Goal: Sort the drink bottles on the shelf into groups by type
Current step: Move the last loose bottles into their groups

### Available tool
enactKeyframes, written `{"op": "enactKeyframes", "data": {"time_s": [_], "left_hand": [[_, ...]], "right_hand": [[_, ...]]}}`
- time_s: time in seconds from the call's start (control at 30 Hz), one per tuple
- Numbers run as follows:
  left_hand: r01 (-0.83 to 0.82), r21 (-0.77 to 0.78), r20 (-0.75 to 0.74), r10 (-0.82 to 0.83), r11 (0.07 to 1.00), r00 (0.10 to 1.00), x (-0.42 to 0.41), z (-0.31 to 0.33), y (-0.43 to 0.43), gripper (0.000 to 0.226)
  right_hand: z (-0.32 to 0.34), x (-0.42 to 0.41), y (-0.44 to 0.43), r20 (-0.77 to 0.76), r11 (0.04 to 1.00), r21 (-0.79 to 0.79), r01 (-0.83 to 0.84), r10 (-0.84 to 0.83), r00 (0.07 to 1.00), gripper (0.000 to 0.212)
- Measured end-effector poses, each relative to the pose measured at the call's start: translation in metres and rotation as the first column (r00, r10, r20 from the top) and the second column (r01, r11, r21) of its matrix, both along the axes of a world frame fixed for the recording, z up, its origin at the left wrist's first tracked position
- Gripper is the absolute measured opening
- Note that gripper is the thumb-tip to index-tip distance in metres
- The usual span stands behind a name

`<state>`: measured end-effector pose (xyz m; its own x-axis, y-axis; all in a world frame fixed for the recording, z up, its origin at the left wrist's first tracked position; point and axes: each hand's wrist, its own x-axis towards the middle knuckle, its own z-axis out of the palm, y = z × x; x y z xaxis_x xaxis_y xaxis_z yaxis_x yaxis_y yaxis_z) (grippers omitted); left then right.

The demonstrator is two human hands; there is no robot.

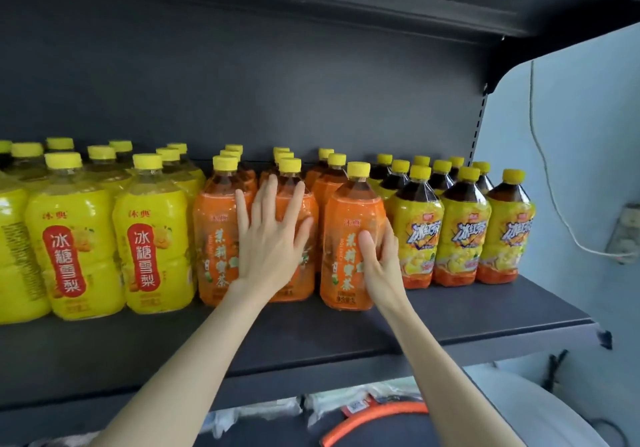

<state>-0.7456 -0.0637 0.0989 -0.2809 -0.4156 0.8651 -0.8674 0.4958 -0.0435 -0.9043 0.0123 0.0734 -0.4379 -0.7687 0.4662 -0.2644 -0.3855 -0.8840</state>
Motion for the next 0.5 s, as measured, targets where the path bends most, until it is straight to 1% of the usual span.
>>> {"op": "enactKeyframes", "data": {"time_s": [0.1,0.17,0.23,0.3,0.37,0.43,0.5], "left_hand": [[-0.034,-0.034,0.018,0.035,0.999,0.999,-0.002,-0.002,-0.004,0.054],[-0.053,-0.041,0.026,0.054,0.998,0.998,-0.003,-0.003,-0.005,0.054],[-0.074,-0.042,0.025,0.075,0.996,0.997,-0.004,-0.004,-0.005,0.055],[-0.098,-0.050,0.029,0.100,0.994,0.995,-0.005,-0.004,-0.006,0.055],[-0.119,-0.067,0.026,0.121,0.991,0.992,-0.006,-0.004,-0.007,0.054],[-0.128,-0.080,0.021,0.130,0.989,0.991,-0.007,-0.005,-0.007,0.054],[-0.141,-0.086,0.023,0.143,0.986,0.989,-0.008,-0.006,-0.006,0.054]], "right_hand": [[0.000,-0.006,-0.016,-0.070,1.000,0.012,0.025,-0.024,0.997,0.062],[-0.001,-0.007,-0.023,-0.069,1.000,0.000,-0.007,0.007,0.998,0.067],[-0.003,-0.010,-0.029,-0.031,0.999,0.001,-0.049,0.049,0.998,0.075],[-0.004,-0.012,-0.028,0.001,0.996,0.013,-0.088,0.088,0.996,0.069],[-0.007,-0.013,-0.026,-0.027,0.992,0.031,-0.124,0.125,0.992,0.061],[-0.013,-0.016,-0.025,-0.101,0.991,0.065,-0.119,0.125,0.987,0.069],[-0.016,-0.017,-0.024,-0.174,0.995,0.090,-0.050,0.065,0.983,0.080]]}}
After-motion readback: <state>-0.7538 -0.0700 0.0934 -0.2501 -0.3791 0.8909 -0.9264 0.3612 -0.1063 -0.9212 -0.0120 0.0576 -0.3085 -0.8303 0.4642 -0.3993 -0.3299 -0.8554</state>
